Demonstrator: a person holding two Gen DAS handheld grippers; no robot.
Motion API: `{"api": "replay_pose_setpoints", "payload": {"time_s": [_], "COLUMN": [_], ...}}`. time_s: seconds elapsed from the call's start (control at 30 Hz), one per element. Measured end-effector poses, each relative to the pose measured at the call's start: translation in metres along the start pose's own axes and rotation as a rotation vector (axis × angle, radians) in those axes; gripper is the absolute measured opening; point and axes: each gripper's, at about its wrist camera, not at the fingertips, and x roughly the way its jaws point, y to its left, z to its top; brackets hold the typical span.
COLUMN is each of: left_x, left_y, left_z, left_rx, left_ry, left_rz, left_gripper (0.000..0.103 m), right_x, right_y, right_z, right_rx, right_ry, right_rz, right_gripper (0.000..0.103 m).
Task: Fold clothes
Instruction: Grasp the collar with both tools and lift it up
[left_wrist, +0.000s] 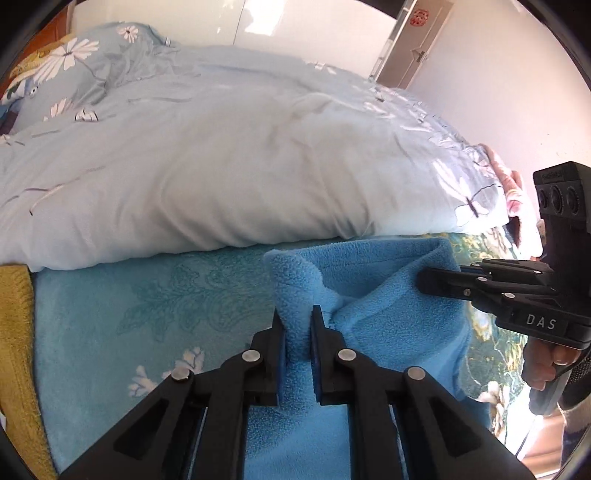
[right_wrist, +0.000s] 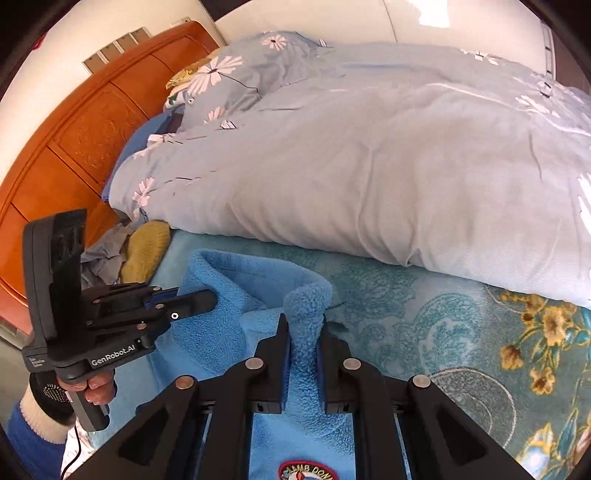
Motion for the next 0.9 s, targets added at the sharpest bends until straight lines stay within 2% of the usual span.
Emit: {"api": "replay_pose_setpoints", "payload": {"time_s": [0.17,0.37,0.47,0.63,0.9], "left_x": [-0.073,-0.131,-0.149,-0.168,-0.171], "left_y": [-0.043,-0.068,-0.082,-0.099,-0.107], "left_z": [-0.025,-0.061,-0.092,-0.148,-0.233], "left_rx": [0.1,0.131,0.154,0.16,0.101], "left_ry": [-0.097,-0.175,-0.206,-0.227,-0.207], "left_rz": [0.02,0.024,0.029,0.026,0.025], "left_gripper": [0.011,0.011,0.011,0.011,0.011], "right_x": [-0.068,-0.132,-0.151,-0.169,-0.161], "right_y": [0.035,0.069,0.085,0.109,0.118], "right_z": [-0.027,-0.078,-0.11,-0.171,-0.253], "right_rx": [-0.051,-0.094,-0.107,-0.168,-0.16], "right_ry": [-0.081,-0.142,-0.16,-0.171,-0.129], "right_rz": [0.011,-0.005,-0.007,-0.024,-0.033], "right_gripper": [0.012,0.012,0.012,0.012,0.012]}}
